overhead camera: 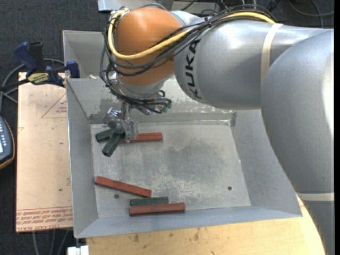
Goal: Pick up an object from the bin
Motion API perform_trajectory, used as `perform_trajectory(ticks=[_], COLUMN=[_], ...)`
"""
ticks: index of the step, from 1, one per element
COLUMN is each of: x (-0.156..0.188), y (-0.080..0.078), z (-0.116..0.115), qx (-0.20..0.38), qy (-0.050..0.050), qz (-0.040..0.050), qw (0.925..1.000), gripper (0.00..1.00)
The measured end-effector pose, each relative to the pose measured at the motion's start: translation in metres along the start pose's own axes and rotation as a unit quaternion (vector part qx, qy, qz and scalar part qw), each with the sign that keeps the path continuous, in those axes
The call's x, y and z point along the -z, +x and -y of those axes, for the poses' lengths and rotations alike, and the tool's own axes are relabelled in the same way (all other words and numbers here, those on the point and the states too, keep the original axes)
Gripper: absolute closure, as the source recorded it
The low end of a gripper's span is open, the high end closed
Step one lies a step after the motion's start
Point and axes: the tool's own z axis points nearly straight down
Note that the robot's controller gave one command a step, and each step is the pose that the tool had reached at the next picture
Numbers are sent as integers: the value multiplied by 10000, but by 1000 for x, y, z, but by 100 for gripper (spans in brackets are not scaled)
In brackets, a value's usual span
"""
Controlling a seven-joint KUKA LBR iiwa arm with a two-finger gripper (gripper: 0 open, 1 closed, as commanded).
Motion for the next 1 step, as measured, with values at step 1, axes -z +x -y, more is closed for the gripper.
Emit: perform_trajectory(ticks=[1], x=[73], y=[-1], z=[12], qx=[7], qy=[5], qz=[3], qw=[10000], gripper=[100])
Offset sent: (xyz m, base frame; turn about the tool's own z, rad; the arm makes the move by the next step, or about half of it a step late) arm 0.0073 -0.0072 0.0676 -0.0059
